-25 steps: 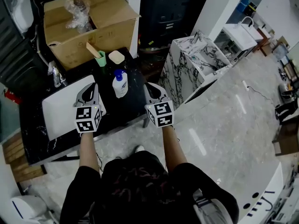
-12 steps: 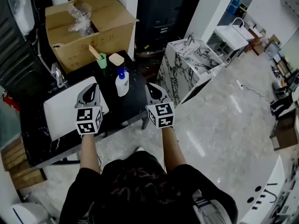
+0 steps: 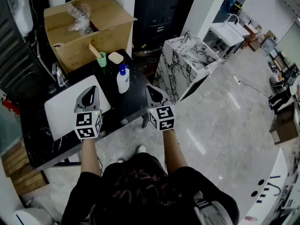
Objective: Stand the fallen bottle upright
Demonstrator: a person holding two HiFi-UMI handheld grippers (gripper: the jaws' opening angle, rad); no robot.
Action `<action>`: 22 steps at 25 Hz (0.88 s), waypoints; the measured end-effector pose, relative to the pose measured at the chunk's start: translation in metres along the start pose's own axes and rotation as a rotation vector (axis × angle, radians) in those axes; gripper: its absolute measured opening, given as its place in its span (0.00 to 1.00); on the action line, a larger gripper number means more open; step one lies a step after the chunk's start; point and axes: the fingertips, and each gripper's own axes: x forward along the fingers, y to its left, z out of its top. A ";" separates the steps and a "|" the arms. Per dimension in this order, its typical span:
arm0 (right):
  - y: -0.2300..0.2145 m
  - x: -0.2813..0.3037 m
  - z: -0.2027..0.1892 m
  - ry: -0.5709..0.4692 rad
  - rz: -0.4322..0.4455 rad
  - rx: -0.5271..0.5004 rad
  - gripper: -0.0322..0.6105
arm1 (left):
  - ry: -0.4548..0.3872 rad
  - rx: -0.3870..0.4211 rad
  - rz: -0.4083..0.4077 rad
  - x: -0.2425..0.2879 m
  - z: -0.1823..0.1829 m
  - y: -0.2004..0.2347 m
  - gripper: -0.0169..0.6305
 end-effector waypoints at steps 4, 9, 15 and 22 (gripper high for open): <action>0.007 -0.008 -0.001 -0.001 -0.013 0.004 0.05 | -0.002 0.003 -0.010 -0.007 -0.004 0.001 0.05; 0.011 -0.015 -0.003 0.000 -0.032 0.006 0.05 | 0.000 0.001 -0.030 -0.013 -0.009 0.001 0.05; 0.015 -0.023 -0.002 -0.014 -0.059 0.005 0.05 | -0.007 0.036 -0.059 -0.019 -0.009 0.000 0.05; 0.022 -0.028 -0.004 -0.015 -0.064 -0.008 0.05 | -0.012 0.028 -0.073 -0.024 -0.013 -0.002 0.05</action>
